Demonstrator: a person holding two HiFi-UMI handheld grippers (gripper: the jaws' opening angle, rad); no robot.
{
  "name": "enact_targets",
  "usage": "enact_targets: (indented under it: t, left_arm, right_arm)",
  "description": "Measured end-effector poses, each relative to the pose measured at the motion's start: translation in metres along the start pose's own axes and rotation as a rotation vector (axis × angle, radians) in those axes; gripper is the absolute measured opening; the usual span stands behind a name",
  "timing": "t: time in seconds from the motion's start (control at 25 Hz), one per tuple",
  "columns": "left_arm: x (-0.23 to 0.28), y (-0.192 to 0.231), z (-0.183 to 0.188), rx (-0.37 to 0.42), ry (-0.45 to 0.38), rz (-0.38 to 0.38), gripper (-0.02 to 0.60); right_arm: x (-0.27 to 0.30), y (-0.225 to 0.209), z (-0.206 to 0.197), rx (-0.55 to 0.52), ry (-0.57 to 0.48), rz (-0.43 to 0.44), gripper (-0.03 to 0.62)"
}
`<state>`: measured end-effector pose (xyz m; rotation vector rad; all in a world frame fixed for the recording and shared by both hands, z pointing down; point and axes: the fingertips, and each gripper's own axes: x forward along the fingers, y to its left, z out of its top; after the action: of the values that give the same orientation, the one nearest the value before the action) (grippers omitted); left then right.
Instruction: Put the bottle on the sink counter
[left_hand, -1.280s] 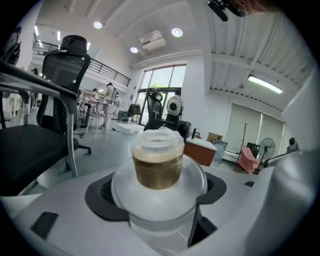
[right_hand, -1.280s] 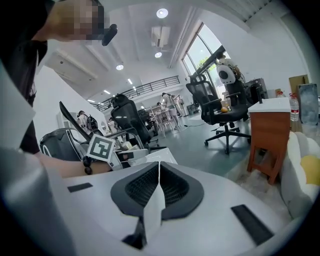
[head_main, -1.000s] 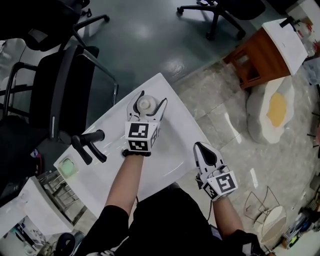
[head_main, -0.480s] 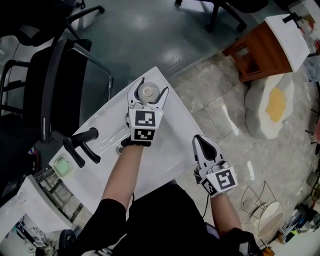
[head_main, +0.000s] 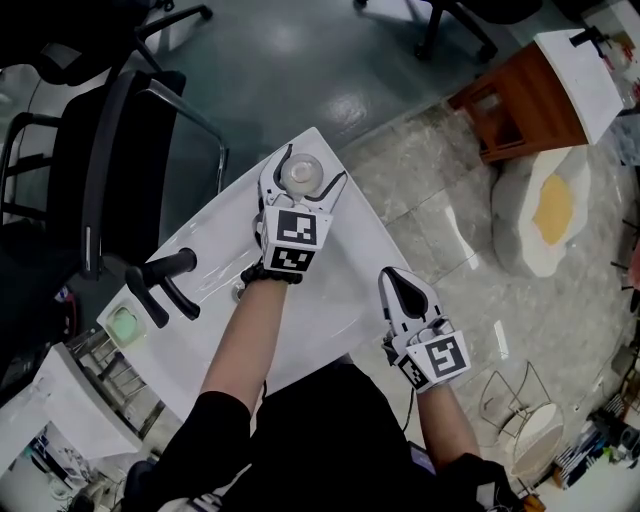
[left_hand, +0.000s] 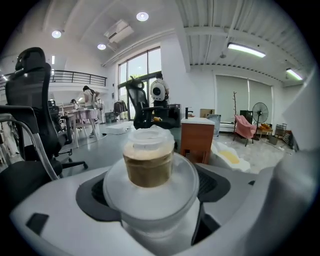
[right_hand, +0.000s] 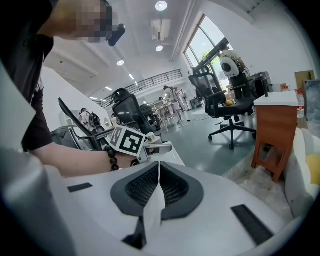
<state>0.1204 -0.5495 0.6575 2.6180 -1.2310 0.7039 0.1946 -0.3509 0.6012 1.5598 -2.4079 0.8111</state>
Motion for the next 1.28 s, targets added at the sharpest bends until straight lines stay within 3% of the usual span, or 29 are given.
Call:
enact_targets:
  t: [0.12, 0.36, 0.56, 0.72, 0.88, 0.92, 1.0, 1.12, 1.28]
  left_arm:
    - [-0.007, 0.0, -0.005, -0.03, 0.001, 0.003, 0.444]
    - [-0.034, -0.006, -0.02, -0.052, 0.009, 0.028, 0.446]
    - [-0.059, -0.009, -0.038, -0.141, 0.025, 0.033, 0.445]
    - [-0.089, -0.025, -0.054, -0.255, 0.035, -0.014, 0.444]
    - [-0.117, -0.046, -0.063, -0.29, 0.075, -0.084, 0.438]
    - [-0.124, -0.048, -0.062, -0.286, 0.073, -0.091, 0.414]
    - [-0.141, -0.046, -0.049, -0.272, 0.03, -0.084, 0.25]
    - [-0.171, -0.041, -0.021, -0.279, -0.057, -0.062, 0.123]
    - [-0.212, -0.042, 0.017, -0.288, -0.156, -0.064, 0.069]
  right_arm:
    - [-0.003, 0.0, -0.001, -0.007, 0.002, -0.006, 0.031]
    - [-0.014, -0.004, -0.003, -0.008, -0.006, -0.027, 0.031]
    - [-0.017, 0.001, -0.003, -0.014, -0.031, -0.017, 0.031]
    - [-0.024, 0.009, 0.004, 0.035, -0.064, 0.009, 0.031]
    - [-0.03, 0.01, 0.015, 0.031, -0.079, 0.007, 0.032]
    - [-0.029, 0.009, 0.018, 0.028, -0.087, 0.002, 0.031]
    - [-0.03, 0.008, 0.028, 0.021, -0.111, 0.001, 0.031]
    - [-0.037, 0.011, 0.044, -0.007, -0.145, 0.009, 0.031]
    - [-0.052, 0.021, 0.067, -0.038, -0.196, 0.021, 0.031]
